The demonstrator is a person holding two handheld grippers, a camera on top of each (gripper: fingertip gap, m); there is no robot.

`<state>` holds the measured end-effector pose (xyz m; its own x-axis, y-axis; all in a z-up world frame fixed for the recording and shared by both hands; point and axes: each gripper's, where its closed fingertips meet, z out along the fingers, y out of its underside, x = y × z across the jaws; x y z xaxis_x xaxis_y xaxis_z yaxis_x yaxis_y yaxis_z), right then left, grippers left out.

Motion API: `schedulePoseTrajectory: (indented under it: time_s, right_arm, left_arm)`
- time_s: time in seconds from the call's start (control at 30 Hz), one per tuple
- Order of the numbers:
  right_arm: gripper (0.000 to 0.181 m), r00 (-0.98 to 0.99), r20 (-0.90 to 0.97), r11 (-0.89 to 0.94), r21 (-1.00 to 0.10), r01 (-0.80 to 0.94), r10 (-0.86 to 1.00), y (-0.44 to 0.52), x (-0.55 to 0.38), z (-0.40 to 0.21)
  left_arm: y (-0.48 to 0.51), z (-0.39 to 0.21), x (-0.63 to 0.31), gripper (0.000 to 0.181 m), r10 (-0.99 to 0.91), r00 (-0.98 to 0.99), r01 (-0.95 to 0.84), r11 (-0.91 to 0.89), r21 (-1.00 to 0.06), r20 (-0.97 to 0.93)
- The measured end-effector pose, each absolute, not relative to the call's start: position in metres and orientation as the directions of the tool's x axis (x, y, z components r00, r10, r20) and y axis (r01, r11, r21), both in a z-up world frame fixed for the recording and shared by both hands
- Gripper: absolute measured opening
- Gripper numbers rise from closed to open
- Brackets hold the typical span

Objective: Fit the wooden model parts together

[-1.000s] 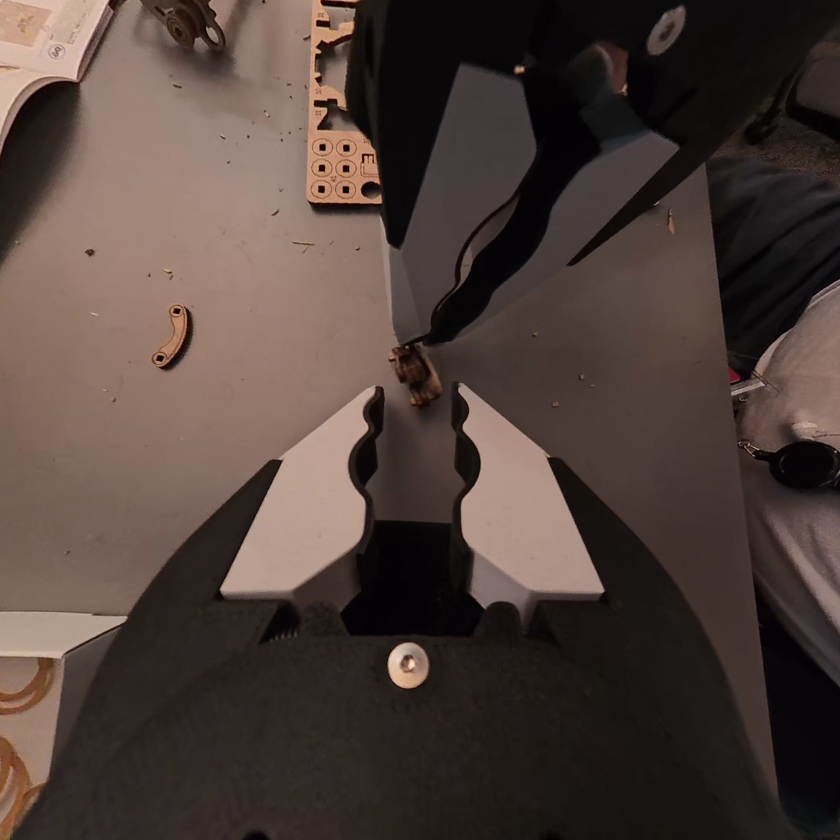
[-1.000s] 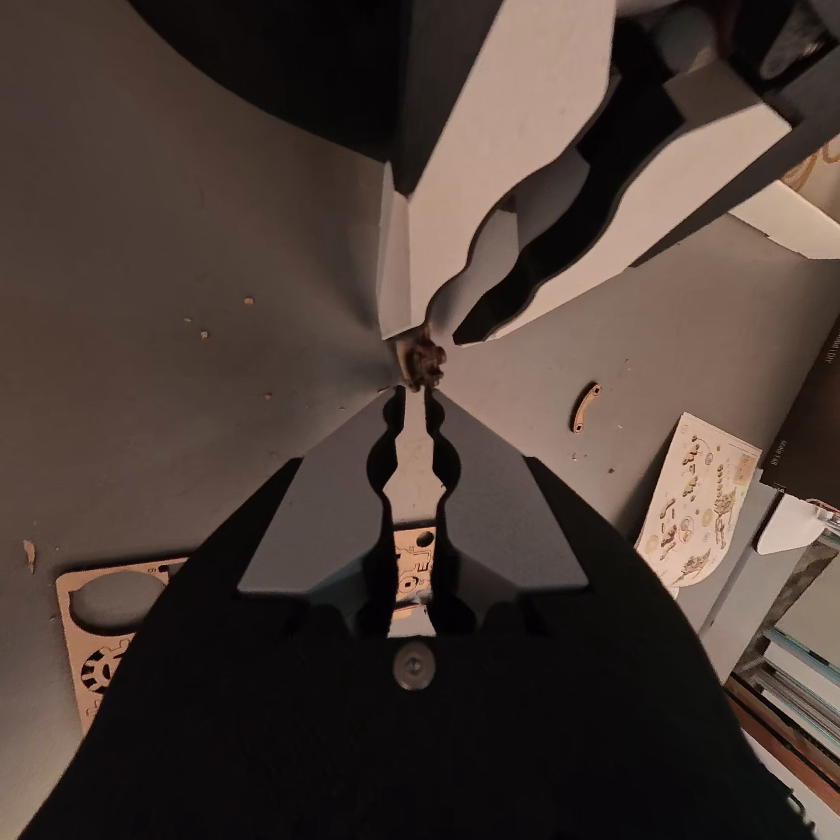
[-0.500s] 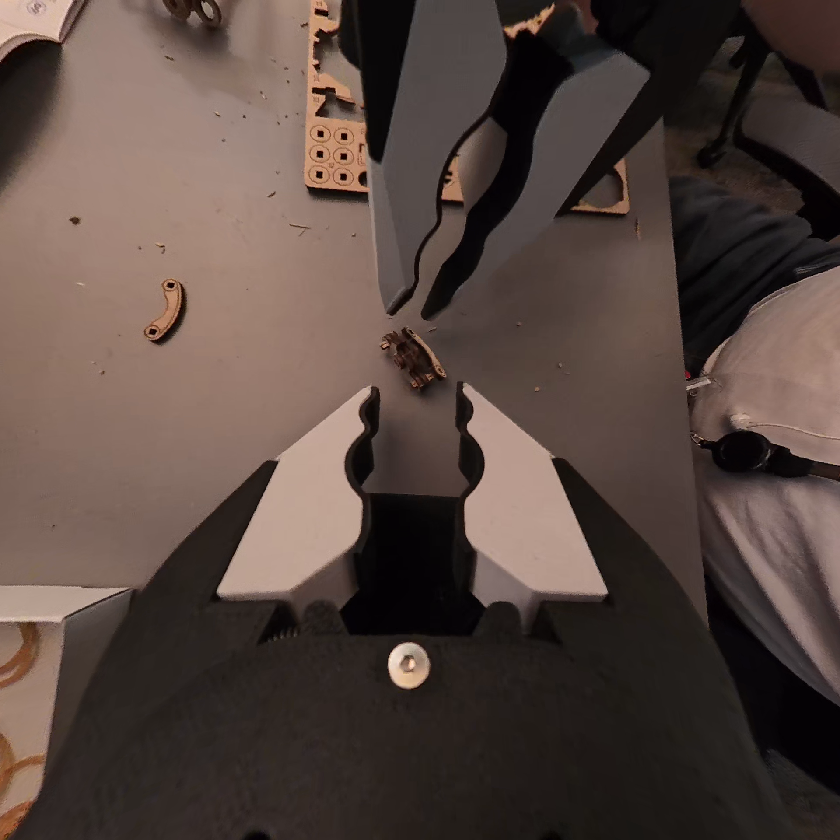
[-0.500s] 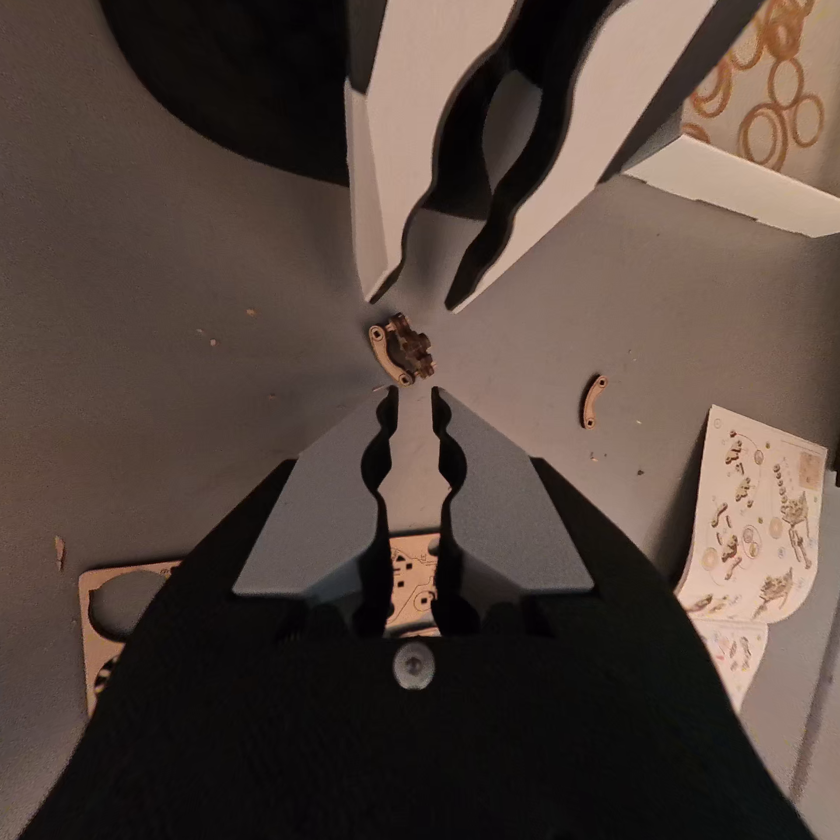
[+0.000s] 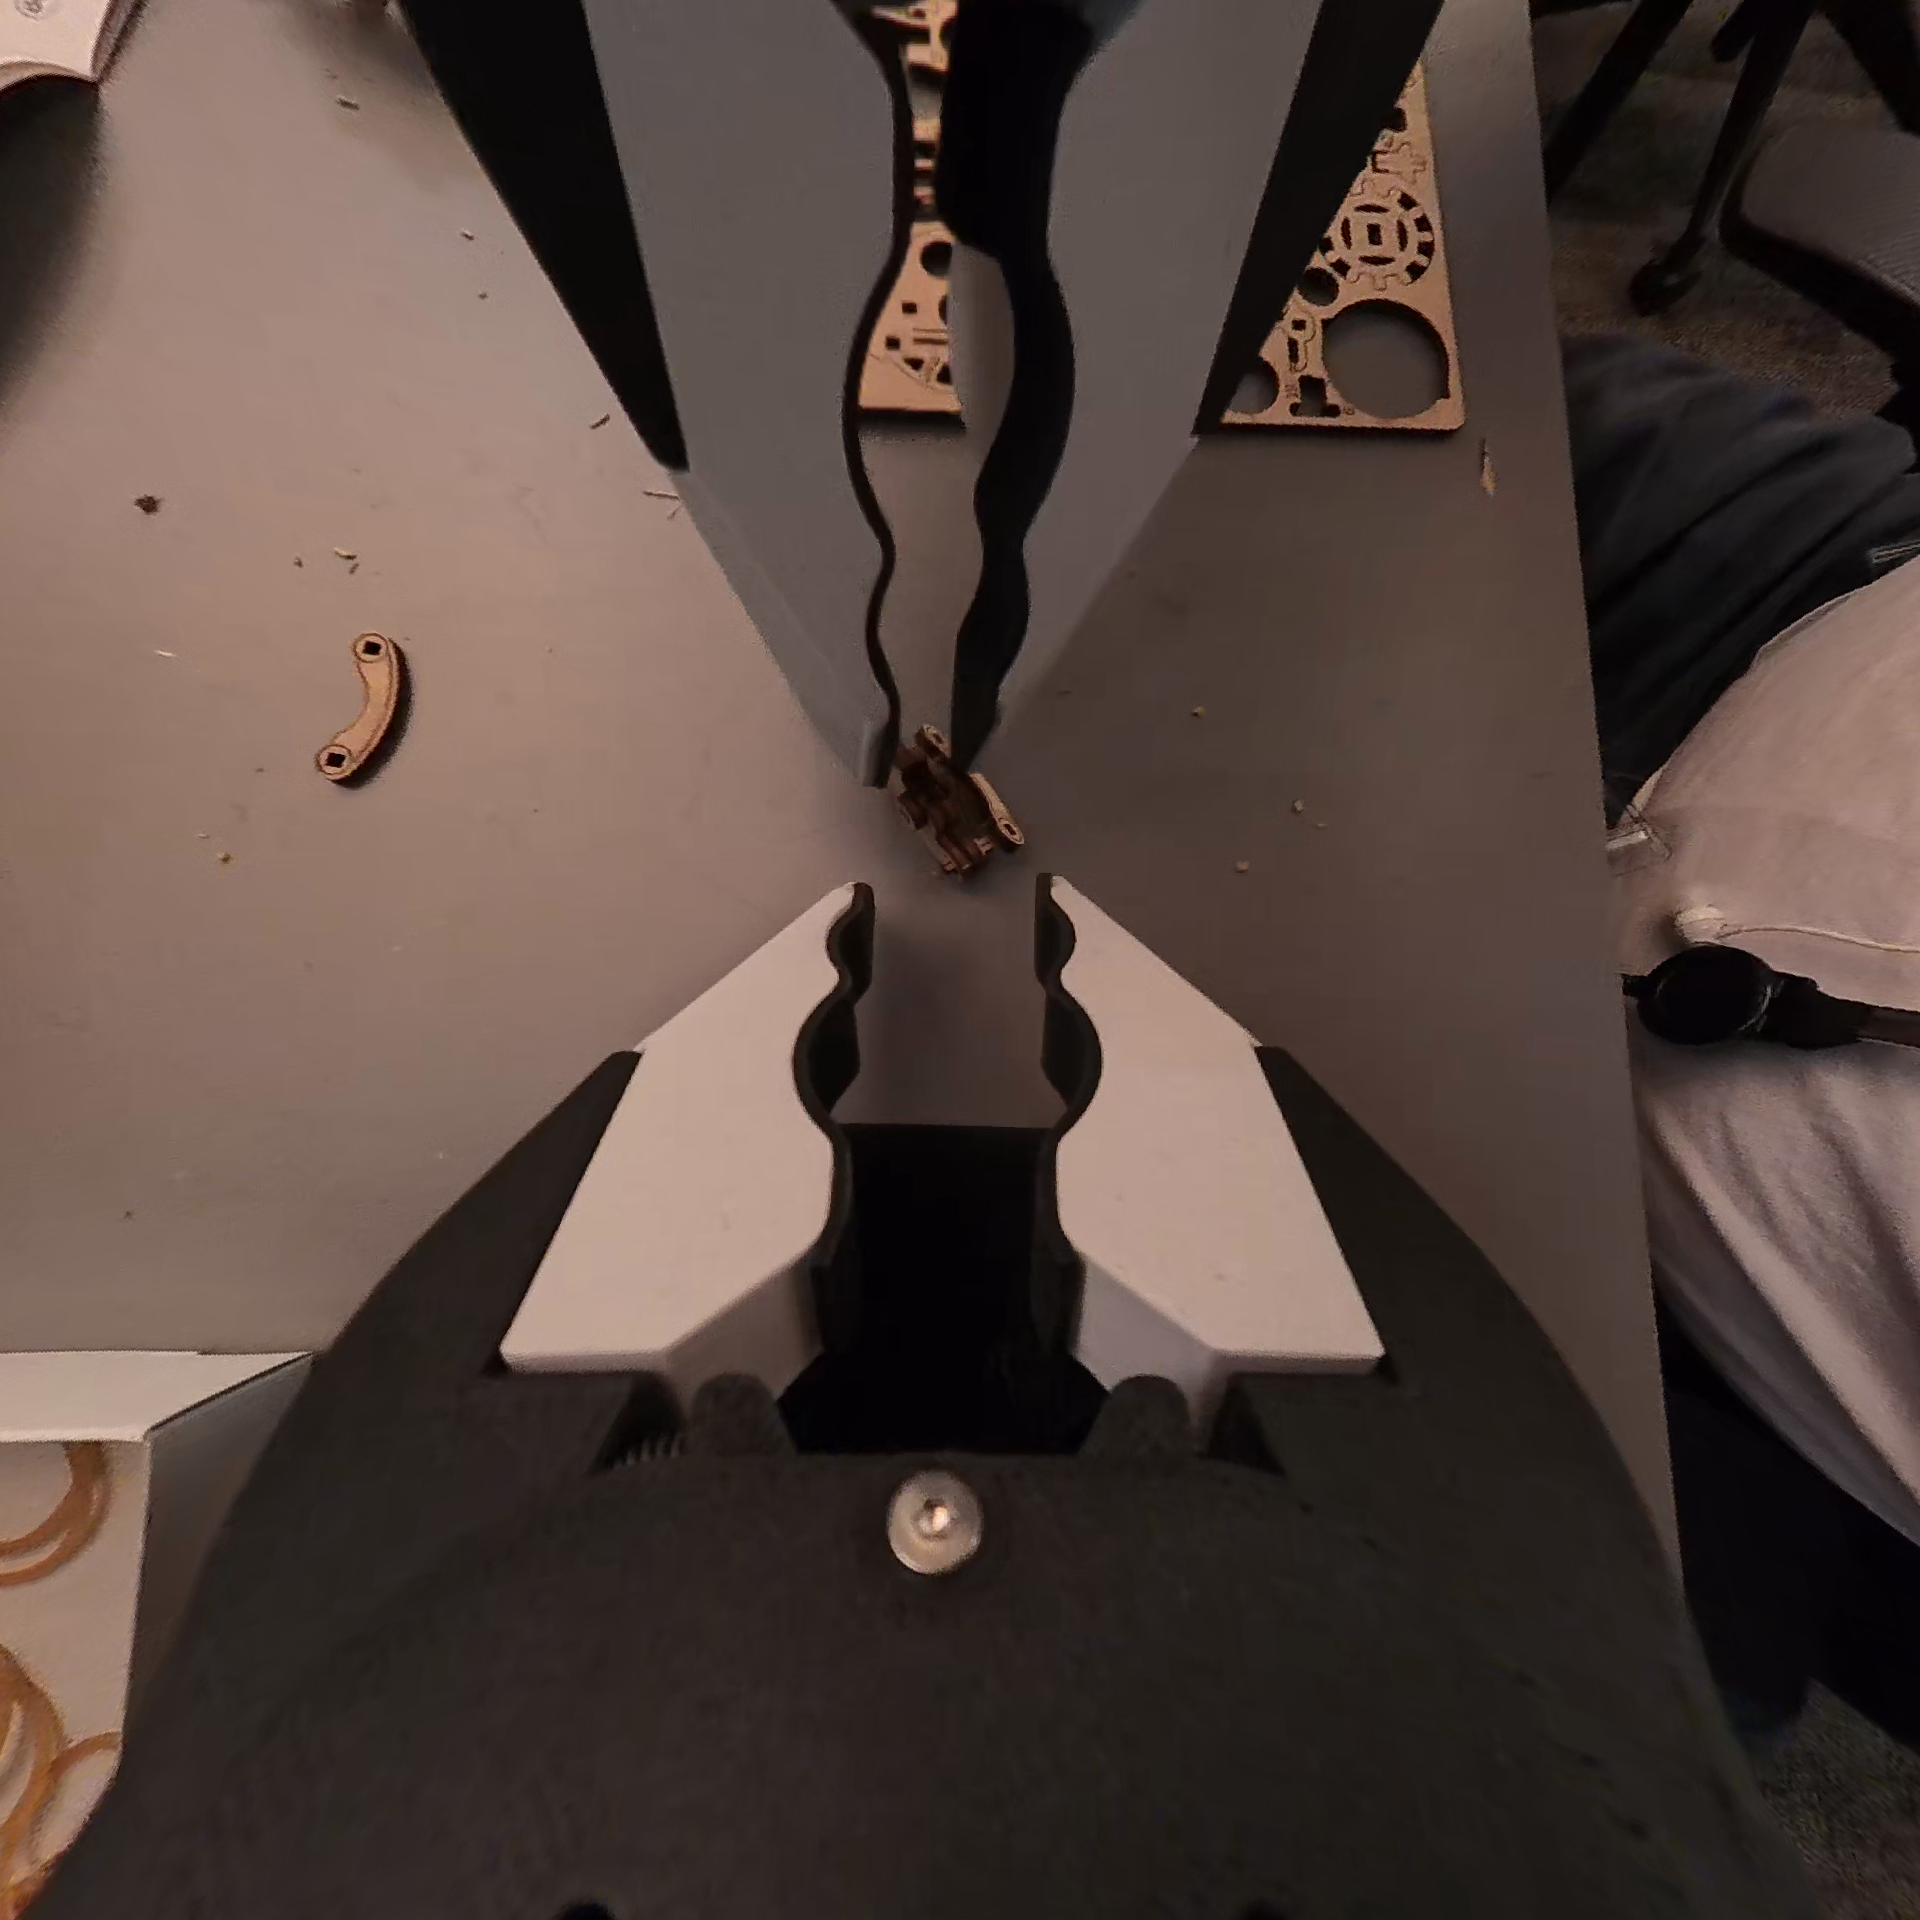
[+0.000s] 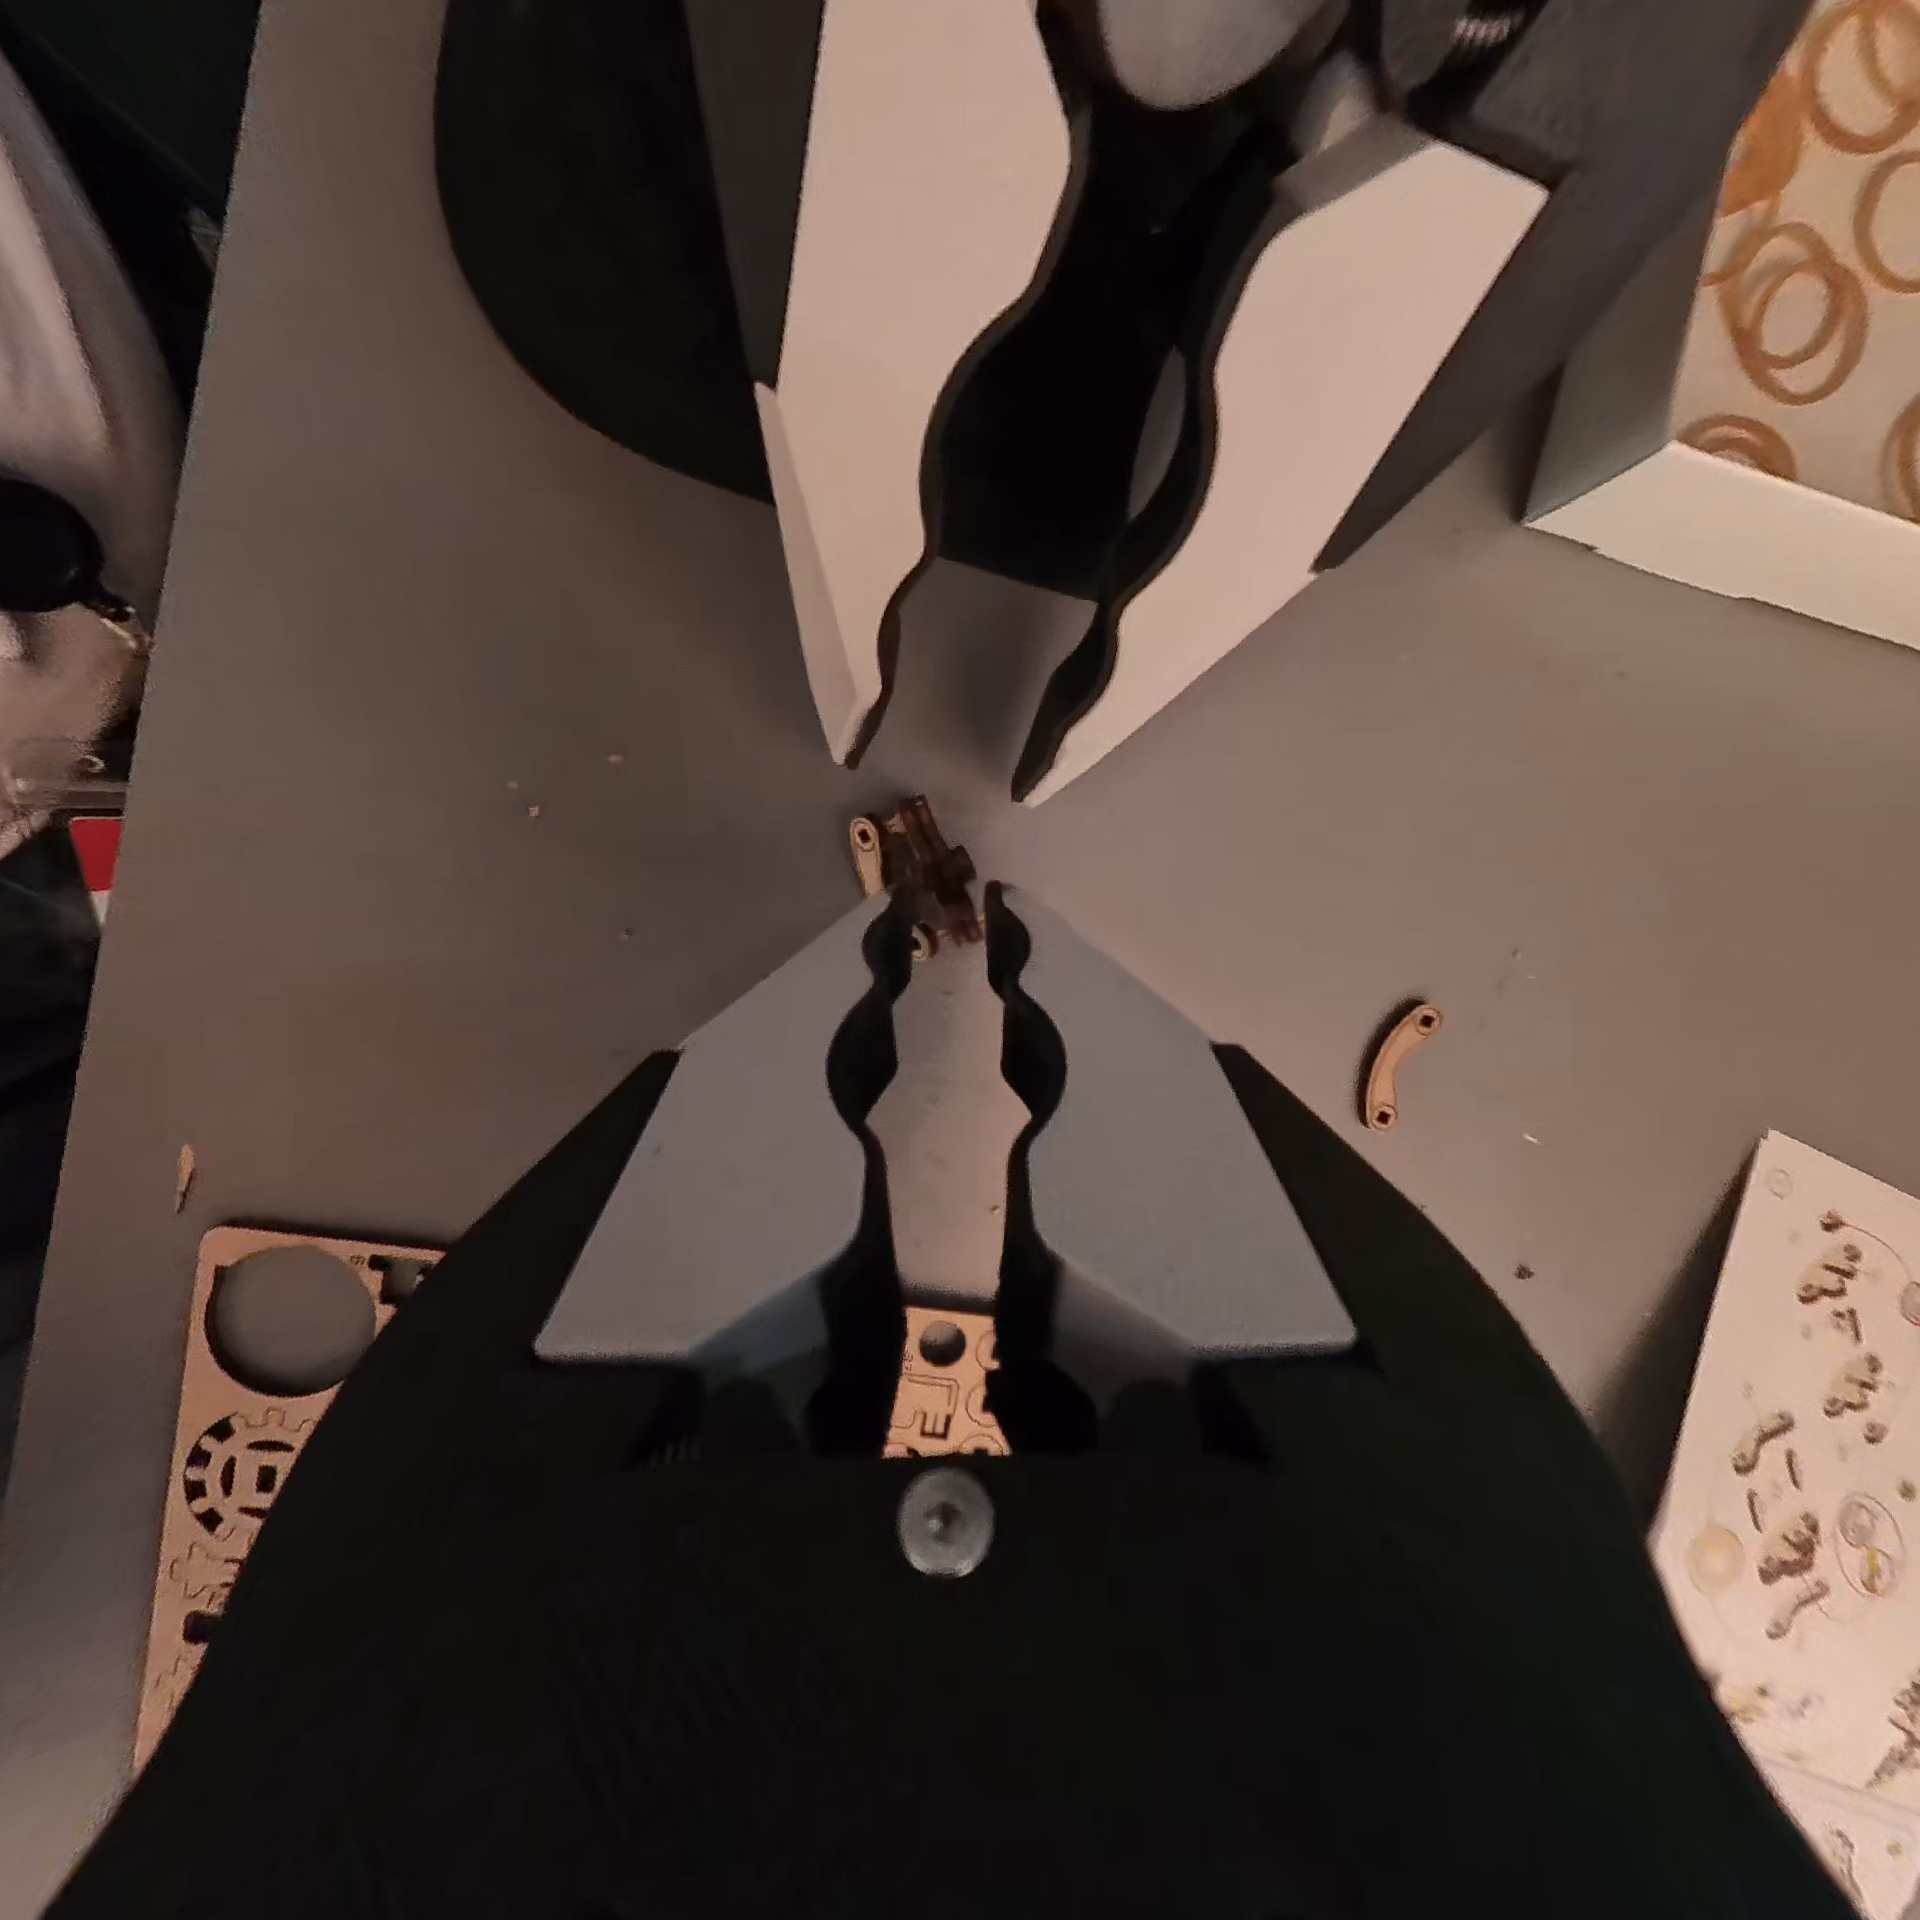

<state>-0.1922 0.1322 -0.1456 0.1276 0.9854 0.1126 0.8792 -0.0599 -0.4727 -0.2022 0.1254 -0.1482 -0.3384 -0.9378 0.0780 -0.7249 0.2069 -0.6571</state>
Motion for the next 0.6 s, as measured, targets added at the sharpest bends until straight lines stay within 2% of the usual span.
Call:
schedulePoseTrajectory:
  time_s: [0.4, 0.6]
  right_arm:
    - [0.006, 0.093, 0.063, -0.053, -0.462, 0.885, 0.994, 0.1346, -0.19, -0.1541]
    - [0.006, 0.098, 0.076, -0.047, -0.498, 0.866, 0.992, 0.136, -0.1952, -0.1532]
  left_arm:
    - [0.125, -0.1462, -0.2025, 0.029, -0.934, -0.342, -0.719, 0.187, -0.67, 0.106]
    - [0.1268, -0.1447, -0.2043, 0.029, -0.933, -0.34, -0.719, 0.179, -0.671, 0.115]
